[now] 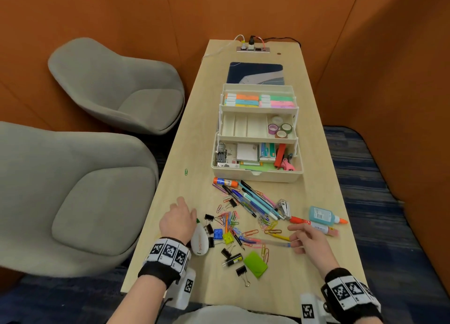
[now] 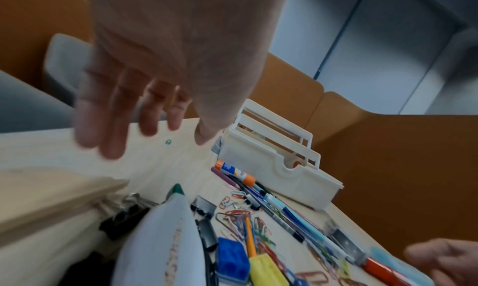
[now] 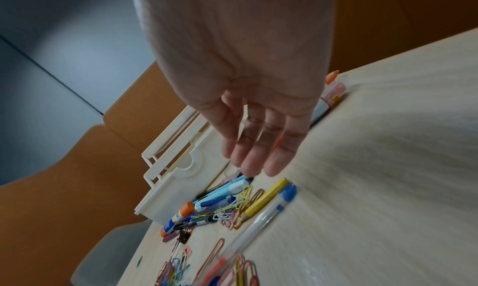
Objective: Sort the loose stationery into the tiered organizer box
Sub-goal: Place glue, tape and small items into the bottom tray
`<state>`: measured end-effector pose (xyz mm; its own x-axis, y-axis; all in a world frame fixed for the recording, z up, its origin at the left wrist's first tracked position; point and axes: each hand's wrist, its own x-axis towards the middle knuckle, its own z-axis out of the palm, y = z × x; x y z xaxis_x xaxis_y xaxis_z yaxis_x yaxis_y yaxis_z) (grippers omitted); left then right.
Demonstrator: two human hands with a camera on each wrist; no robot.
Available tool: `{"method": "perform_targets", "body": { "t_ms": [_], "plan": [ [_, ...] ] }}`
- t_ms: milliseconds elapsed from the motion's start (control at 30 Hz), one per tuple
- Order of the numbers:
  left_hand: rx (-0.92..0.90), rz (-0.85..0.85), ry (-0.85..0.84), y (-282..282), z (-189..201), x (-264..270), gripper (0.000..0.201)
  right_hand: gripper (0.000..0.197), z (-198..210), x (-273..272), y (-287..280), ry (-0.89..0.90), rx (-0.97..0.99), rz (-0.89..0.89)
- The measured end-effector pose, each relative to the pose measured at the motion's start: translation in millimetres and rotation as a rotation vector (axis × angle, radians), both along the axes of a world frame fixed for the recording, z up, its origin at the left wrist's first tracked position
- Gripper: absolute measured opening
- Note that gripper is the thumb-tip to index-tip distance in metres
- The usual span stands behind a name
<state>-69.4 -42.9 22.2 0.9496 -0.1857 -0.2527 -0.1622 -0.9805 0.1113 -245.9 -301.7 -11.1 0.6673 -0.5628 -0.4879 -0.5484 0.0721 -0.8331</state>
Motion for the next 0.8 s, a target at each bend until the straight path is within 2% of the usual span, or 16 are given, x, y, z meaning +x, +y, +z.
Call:
{"method": "perform_targets", "body": {
  "t_ms": [133, 200, 367, 533, 600, 700, 767, 800],
  "plan": [
    [0.006, 0.036, 0.298, 0, -14, -12, 0.082, 0.03, 1, 4, 2, -0.002, 0.0, 0.033],
    [-0.032, 0.033, 0.384, -5, -22, -20, 0.092, 0.029, 1, 7, 4, -0.004, 0.006, 0.059],
    [-0.062, 0.048, 0.389, -13, -26, -30, 0.078, 0.029, 2, 16, 10, -0.01, 0.008, 0.121],
    [-0.07, -0.032, 0.41, -14, -20, -20, 0.071, 0.03, 9, 31, 13, 0.029, -0.041, 0.197],
    [-0.15, -0.031, 0.438, -11, -14, -8, 0.066, 0.029, 13, 41, 16, 0.028, -0.044, 0.225],
    [-0.43, 0.056, 0.458, 0, -1, 12, 0.05, 0.027, 18, 57, 23, 0.013, -0.006, 0.239],
    [-0.543, 0.126, 0.355, 12, 7, 23, 0.035, 0.027, 19, 66, 29, -0.002, 0.023, 0.248],
    [-0.516, 0.133, 0.301, 19, 8, 27, 0.03, 0.027, 19, 70, 31, -0.013, 0.044, 0.251]
  ]
}}
